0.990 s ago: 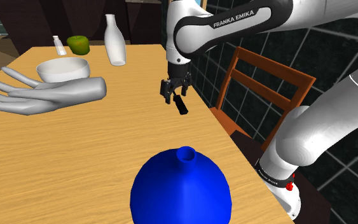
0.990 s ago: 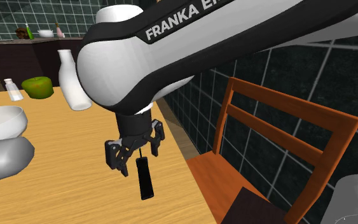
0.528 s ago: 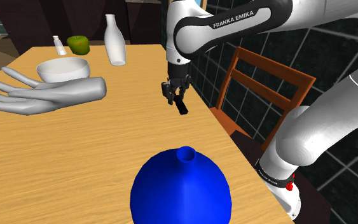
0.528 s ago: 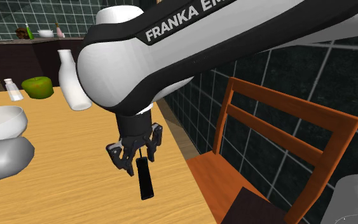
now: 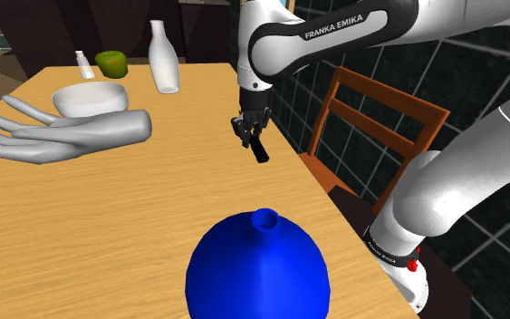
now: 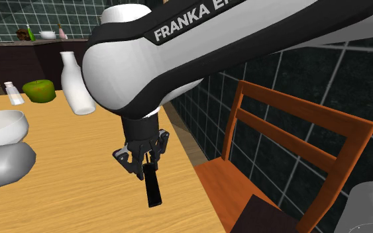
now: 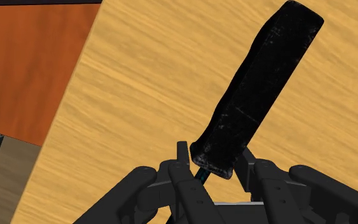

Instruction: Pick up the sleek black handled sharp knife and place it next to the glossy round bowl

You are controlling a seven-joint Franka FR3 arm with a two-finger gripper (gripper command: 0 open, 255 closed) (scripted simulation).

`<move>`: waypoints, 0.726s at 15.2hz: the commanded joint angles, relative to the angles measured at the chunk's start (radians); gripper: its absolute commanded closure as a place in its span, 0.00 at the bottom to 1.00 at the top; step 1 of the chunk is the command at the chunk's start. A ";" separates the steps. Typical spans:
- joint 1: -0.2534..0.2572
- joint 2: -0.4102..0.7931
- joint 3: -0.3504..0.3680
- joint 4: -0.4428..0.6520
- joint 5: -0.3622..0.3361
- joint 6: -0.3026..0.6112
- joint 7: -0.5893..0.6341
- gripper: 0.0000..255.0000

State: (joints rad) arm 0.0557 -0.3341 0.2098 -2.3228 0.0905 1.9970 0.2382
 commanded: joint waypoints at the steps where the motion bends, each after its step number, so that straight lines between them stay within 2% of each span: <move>1: 0.002 0.007 0.003 0.002 0.001 -0.003 0.002 1.00; 11: 0.000 -0.019 -0.006 0.114 -0.002 -0.141 0.003 1.00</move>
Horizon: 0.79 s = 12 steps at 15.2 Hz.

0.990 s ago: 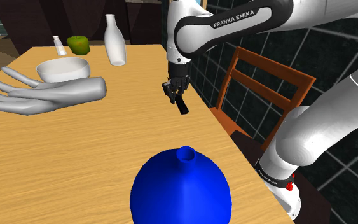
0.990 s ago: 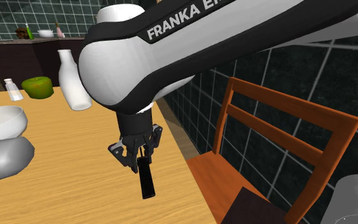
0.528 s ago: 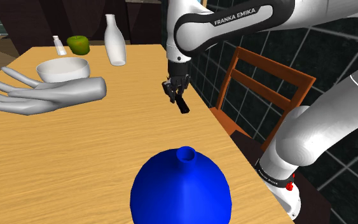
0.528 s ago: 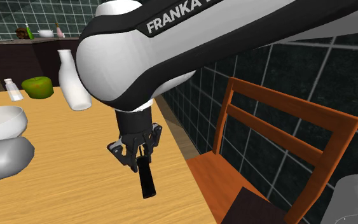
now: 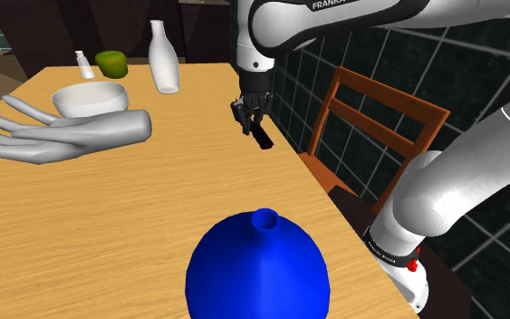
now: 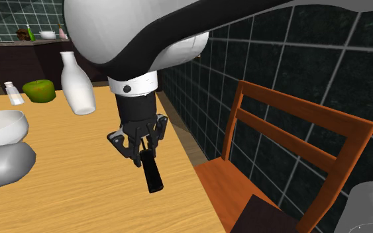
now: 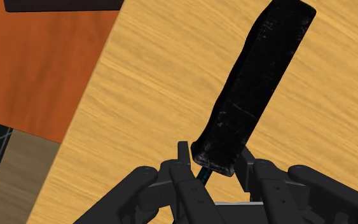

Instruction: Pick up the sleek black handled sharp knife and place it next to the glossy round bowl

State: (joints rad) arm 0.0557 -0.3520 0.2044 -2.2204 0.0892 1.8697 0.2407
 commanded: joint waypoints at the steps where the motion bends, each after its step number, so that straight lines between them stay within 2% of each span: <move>1: 0.000 -0.002 -0.001 0.025 -0.001 -0.027 0.000 1.00; 12: -0.004 -0.001 -0.008 0.173 -0.006 -0.175 0.004 1.00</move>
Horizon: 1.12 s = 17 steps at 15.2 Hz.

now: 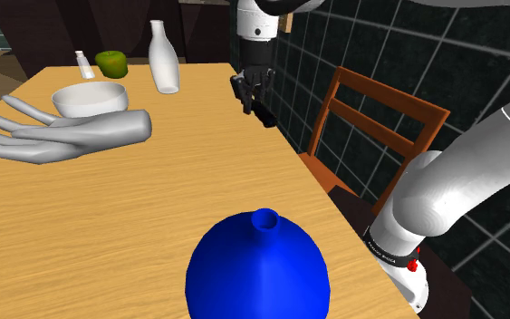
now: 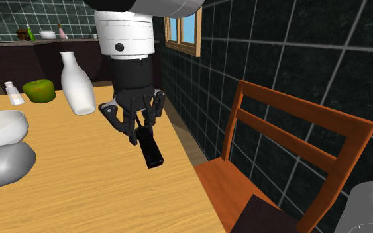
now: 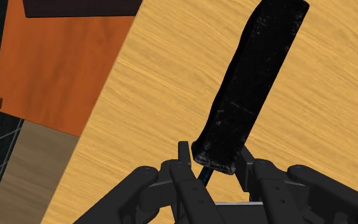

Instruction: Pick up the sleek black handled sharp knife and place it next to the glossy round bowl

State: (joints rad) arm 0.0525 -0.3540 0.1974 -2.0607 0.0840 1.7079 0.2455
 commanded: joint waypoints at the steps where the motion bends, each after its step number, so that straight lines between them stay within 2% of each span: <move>1: -0.001 0.003 -0.002 0.028 -0.001 -0.026 0.000 1.00; 8: -0.003 0.017 -0.004 0.128 -0.005 -0.112 0.004 1.00; 17: 0.050 0.335 0.115 0.460 -0.062 -0.128 0.188 1.00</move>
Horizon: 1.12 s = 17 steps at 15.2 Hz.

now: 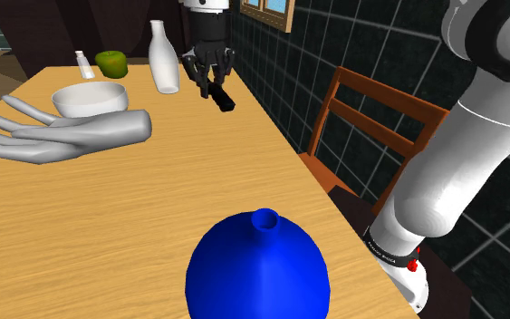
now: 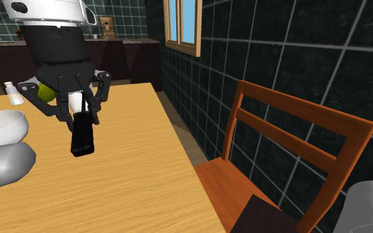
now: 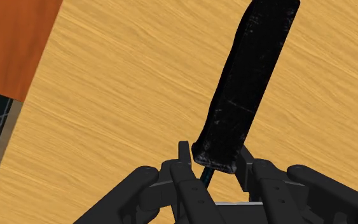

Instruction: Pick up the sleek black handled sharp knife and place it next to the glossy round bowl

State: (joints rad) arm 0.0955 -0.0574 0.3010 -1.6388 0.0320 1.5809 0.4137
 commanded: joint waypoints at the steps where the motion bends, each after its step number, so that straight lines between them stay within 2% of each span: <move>1: 0.017 0.079 0.022 0.085 -0.023 -0.009 0.041 1.00; 7: 0.111 0.358 0.067 0.441 -0.123 -0.101 0.157 1.00; 9: 0.164 0.477 0.072 0.614 -0.166 -0.160 0.188 1.00; 10: 0.222 0.599 0.070 0.807 -0.208 -0.234 0.205 1.00; 17: 0.179 0.515 0.069 0.572 -0.177 -0.082 0.204 1.00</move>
State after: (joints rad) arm 0.2802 0.4698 0.3694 -1.0307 -0.1489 1.4743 0.6174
